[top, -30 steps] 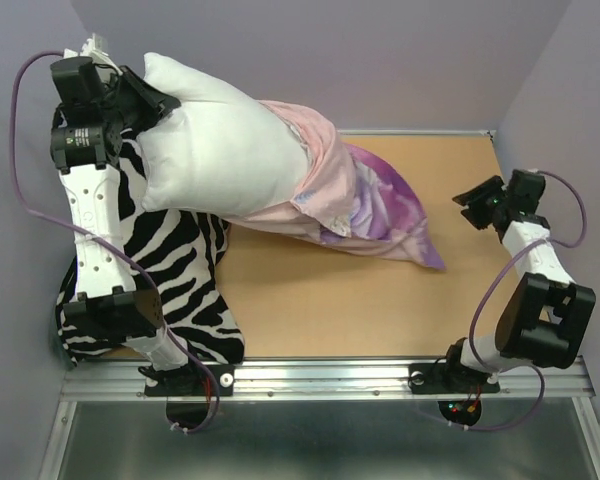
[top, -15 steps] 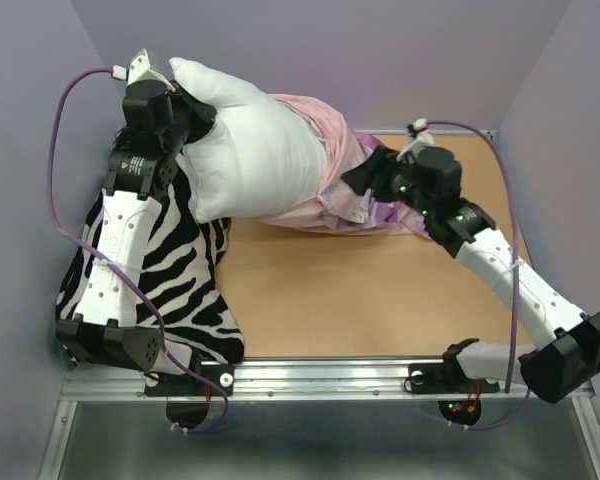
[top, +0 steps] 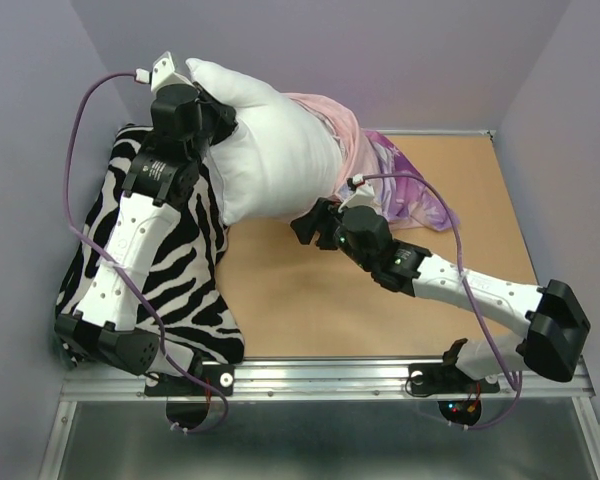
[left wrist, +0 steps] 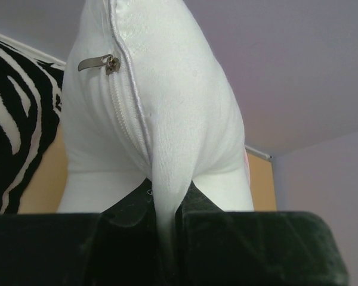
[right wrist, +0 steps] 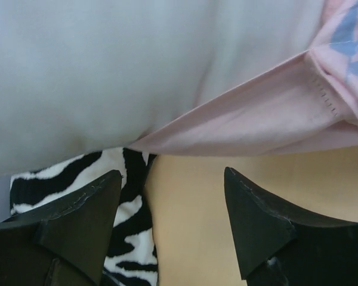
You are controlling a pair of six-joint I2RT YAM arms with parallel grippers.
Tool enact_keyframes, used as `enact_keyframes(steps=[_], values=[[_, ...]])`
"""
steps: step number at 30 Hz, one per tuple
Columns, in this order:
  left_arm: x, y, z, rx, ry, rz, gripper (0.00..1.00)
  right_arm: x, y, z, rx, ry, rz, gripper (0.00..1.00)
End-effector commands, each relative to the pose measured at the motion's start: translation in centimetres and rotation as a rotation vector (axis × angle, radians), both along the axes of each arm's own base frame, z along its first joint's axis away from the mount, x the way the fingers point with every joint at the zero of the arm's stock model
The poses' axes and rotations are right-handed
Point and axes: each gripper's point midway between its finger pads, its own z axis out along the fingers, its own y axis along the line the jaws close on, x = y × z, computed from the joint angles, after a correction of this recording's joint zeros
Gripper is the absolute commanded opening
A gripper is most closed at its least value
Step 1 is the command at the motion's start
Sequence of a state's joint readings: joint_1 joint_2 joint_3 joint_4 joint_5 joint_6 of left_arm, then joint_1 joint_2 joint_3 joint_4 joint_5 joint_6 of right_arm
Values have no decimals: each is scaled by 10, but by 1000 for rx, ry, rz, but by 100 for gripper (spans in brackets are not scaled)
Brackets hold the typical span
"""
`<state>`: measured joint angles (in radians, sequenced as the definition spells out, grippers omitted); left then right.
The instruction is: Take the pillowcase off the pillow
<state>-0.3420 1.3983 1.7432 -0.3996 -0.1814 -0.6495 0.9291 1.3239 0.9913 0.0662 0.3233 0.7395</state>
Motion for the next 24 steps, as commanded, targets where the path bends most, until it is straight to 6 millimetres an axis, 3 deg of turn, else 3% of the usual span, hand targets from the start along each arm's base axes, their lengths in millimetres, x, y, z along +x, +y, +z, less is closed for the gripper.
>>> enact_keyframes(steps=[1, 5, 8, 10, 11, 13, 14, 17, 24], values=[[-22, 1, 83, -112, -248, 8, 0, 30, -8, 19, 139, -69, -179, 75], [-26, -3, 83, -114, -250, 1, 0, 29, -11, 24, 243, -111, -188, 75], [-28, -9, 80, -115, -249, -13, 0, 32, -7, 14, 244, -97, -196, 73], [-28, -14, 81, -120, -253, -23, 0, 33, -4, 12, 256, -96, -191, 62], [-28, -15, 82, -122, -255, -28, 0, 32, -2, 2, 246, -90, -185, 51], [-28, -18, 83, -118, -255, -36, 0, 32, 0, -2, 251, -98, -170, 43], [-30, -20, 85, -120, -261, -40, 0, 32, 1, -12, 229, -89, -170, 30], [-30, -22, 88, -123, -266, -44, 0, 32, -2, -30, 198, -69, -184, 3], [-34, -27, 103, -139, -293, -59, 0, 20, -26, -98, 65, 8, -222, 1]])
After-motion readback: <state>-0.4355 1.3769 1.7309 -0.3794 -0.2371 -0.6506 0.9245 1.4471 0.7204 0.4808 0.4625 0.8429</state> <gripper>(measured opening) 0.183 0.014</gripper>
